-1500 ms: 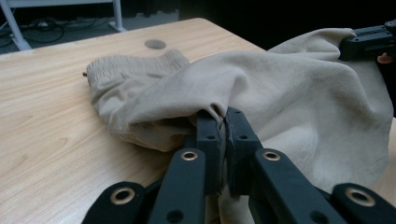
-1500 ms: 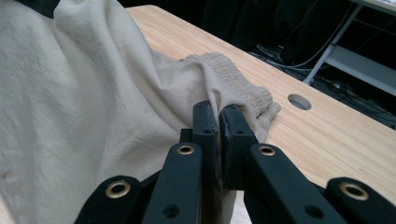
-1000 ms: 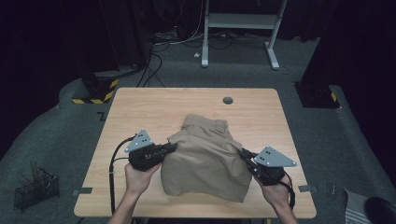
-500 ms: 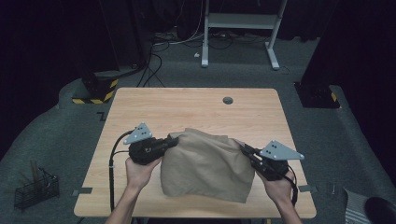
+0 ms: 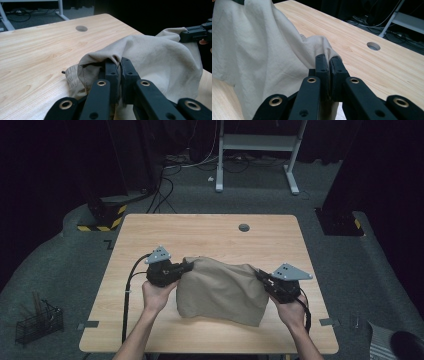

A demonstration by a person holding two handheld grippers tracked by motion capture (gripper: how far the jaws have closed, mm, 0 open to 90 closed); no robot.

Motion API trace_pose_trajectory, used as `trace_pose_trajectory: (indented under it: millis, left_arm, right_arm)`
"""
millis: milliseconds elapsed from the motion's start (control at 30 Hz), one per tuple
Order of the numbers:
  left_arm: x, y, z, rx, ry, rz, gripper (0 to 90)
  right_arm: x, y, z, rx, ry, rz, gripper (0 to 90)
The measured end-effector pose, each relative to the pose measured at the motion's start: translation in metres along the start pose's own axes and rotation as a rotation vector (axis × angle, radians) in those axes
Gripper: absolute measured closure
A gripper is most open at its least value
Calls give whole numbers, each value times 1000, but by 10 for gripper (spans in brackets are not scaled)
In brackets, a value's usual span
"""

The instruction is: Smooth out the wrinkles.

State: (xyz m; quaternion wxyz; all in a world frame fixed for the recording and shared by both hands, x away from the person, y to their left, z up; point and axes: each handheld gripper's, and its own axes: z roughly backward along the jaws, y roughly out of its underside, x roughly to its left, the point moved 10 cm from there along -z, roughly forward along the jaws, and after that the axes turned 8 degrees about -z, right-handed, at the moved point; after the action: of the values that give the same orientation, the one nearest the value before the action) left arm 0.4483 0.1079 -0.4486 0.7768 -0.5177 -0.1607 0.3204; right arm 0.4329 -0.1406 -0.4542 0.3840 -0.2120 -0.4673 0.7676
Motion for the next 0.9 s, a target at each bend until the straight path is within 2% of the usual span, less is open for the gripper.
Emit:
trace_pose_trajectory:
  millis: [200,300,467,900]
  left_arm:
    - [3,3,-2,3,-13,1,860]
    - [6,6,-4,10,-24,-1,860]
    - [10,9,-6,12,-26,13,860]
    - [16,12,-13,20,-40,16,859]
  right_arm:
    - [-2,-1,-4,-1,3,-5,864]
    - [-2,-2,-7,6,7,8,864]
    - [-3,-6,-10,-2,6,3,864]
    - [-11,-8,-20,-13,7,-36,863]
